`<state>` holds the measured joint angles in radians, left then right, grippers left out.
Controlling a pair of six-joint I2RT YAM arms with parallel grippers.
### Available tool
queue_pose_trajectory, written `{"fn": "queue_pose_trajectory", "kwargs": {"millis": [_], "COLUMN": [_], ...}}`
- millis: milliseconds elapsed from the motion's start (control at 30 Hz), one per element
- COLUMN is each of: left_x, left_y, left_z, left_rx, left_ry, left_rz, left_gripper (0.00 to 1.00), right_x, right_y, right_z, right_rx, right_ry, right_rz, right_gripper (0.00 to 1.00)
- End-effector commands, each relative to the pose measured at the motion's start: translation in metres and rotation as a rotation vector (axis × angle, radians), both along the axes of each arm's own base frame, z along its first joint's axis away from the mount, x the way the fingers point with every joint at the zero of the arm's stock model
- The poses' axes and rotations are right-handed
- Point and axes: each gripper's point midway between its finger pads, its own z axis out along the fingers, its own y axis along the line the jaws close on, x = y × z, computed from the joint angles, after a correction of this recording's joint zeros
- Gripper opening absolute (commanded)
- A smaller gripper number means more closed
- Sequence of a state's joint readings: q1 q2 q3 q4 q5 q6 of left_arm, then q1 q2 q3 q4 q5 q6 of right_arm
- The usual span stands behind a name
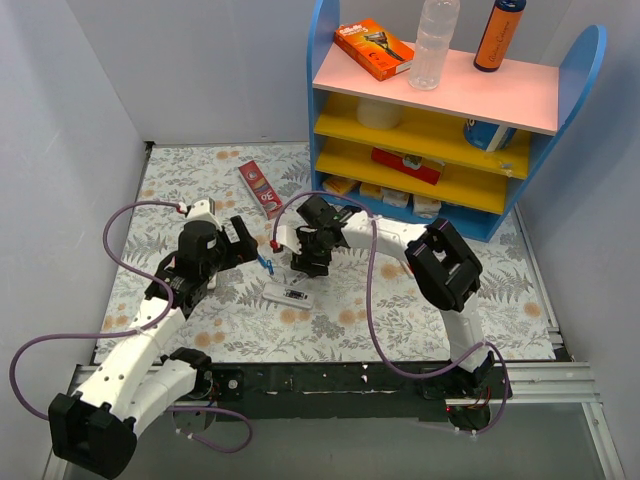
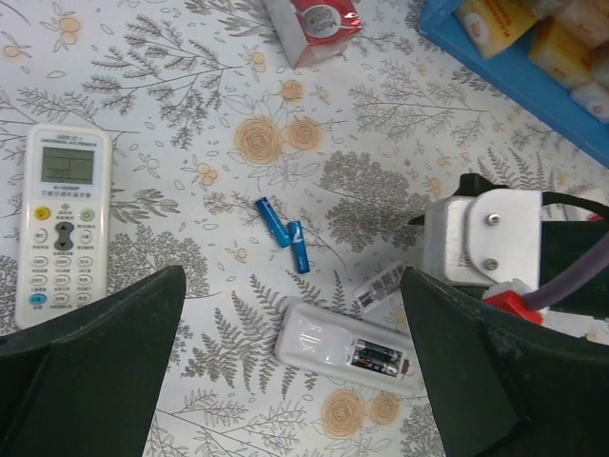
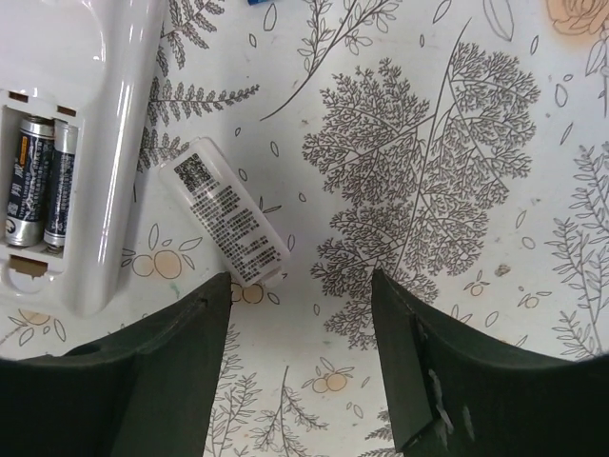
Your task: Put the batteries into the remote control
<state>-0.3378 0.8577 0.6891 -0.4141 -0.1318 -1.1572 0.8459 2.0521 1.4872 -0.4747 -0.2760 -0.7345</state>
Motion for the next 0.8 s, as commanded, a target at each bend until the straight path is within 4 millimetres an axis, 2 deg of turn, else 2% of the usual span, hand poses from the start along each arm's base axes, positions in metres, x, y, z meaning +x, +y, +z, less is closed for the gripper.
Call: {"fn": "queue_pose_trajectory", "kwargs": {"millis": [0,67,367,633,767], "left_x": [0.002,0.003,0.003,0.003,0.004], "left_y": [0.021,0.029,0.031,0.029,0.029], "left_z": [-0.009,-0.008,-0.011,-0.013,-0.013], "left_rx": [0.092,0.121,0.136,0.135,0.132], "left_ry": [-0.004,-0.009,-0.005,0.002,0.002], "left_rz": [0.077,0.117,0.129,0.122,0.120], "left_gripper": [0.98,0.98,0.98,0.98,0.98], "right_x": [0.003,0.003,-0.012,-0.018,-0.023], "right_y": [0.013,0.014,0.019,0.020,0.016], "right_z": [0.011,0.009,-0.003,-0.006,-0.006], "right_rx": [0.035,0.038,0.052,0.047,0.035], "right_ry": [0.001,0.007,0.097,0.143,0.170], "right_rz": [0.071,0.076,0.108,0.115,0.101], "right_gripper": [0.66,0.66,0.62,0.50,0.40]}}
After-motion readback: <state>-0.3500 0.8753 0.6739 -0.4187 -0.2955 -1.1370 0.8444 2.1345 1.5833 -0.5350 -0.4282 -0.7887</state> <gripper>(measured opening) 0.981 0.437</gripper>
